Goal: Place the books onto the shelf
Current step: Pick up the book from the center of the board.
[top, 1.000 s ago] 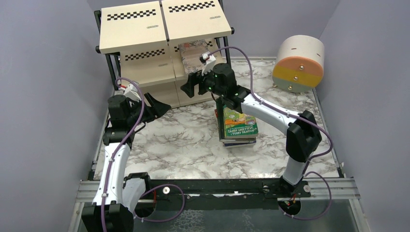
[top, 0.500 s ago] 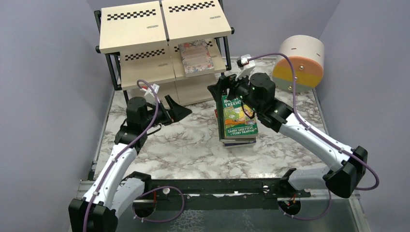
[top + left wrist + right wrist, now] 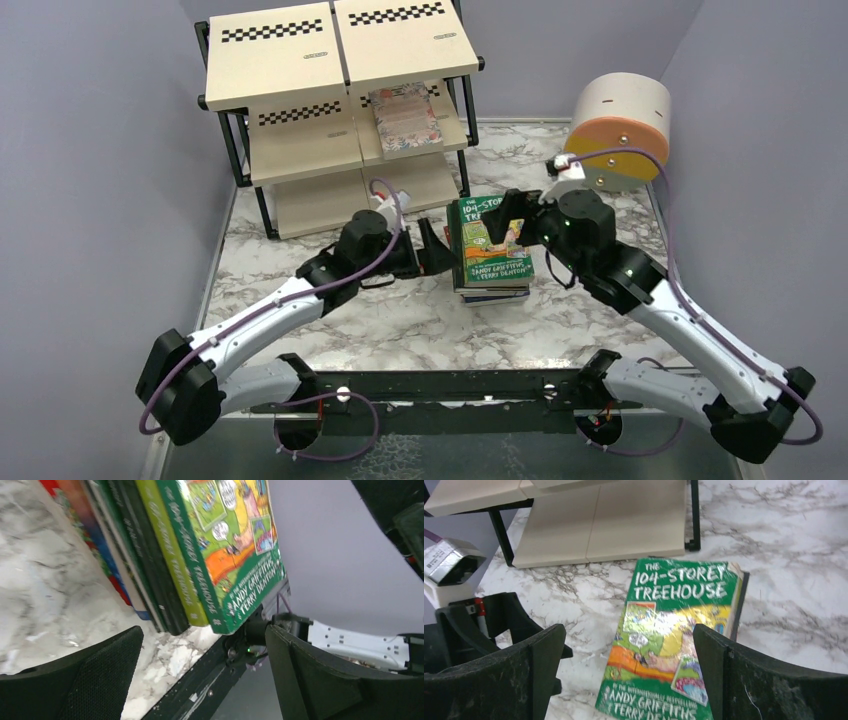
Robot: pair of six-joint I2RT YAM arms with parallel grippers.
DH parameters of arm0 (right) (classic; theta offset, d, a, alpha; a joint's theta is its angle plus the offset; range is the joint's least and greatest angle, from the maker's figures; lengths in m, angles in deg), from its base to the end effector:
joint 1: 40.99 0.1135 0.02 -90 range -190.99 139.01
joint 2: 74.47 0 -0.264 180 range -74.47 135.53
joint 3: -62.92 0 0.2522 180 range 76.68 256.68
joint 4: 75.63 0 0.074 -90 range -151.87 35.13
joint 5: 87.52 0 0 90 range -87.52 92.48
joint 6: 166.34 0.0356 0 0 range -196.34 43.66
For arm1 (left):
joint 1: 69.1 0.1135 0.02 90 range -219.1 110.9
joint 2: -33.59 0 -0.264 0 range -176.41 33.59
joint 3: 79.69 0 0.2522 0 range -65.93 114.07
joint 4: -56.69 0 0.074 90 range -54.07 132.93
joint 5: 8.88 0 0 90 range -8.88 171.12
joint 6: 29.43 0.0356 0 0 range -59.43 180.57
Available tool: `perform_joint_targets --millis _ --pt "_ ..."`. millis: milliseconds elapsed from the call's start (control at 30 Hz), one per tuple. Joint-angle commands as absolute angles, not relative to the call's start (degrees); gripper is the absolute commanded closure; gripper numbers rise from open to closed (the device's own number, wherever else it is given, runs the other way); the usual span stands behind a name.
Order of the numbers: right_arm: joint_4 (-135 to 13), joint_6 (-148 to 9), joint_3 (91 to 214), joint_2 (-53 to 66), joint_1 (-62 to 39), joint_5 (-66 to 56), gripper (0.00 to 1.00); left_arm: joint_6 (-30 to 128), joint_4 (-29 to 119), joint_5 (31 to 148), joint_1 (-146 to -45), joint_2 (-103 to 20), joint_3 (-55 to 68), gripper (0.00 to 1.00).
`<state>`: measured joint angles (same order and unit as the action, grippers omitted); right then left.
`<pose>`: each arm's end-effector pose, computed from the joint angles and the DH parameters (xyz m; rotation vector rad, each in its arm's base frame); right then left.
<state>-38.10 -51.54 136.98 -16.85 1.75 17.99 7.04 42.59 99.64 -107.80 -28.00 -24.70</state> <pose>0.1692 0.1434 0.3689 -0.1242 1.9568 0.5236 0.1847 -0.1625 0.2786 -0.0374 2.1755 -1.3214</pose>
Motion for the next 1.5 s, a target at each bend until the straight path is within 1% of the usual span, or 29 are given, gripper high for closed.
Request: perform_joint_targets --millis 0,133,333,500,900,1133,1467 --pt "-27.8 -45.1 133.9 -22.9 1.6 21.4 0.03 6.3 44.2 91.3 -115.2 -31.6 -20.9 0.13" --pt "-23.7 -42.6 131.6 -24.3 1.5 19.9 0.04 5.7 44.1 88.6 -118.0 -33.0 -20.5 0.13" --pt "-22.4 -39.6 127.1 -26.8 1.6 18.7 0.05 5.3 44.0 86.3 -119.0 -32.2 -21.3 0.13" --pt "-21.3 -38.0 124.7 -27.8 1.6 17.8 0.05 5.0 44.0 86.2 -119.7 -33.8 -20.5 0.13" --pt "-25.9 -38.0 121.6 -29.8 1.6 8.8 0.09 4.9 45.4 86.0 -120.5 -35.9 -19.5 0.15" --pt "-26.9 -38.9 123.4 -30.4 1.6 7.2 0.10 4.8 45.3 85.0 -120.5 -34.6 -20.3 0.15" --pt "-31.3 -39.2 121.6 -30.4 1.6 4.1 0.12 3.5 48.2 86.4 -120.5 -34.8 -22.4 0.17"
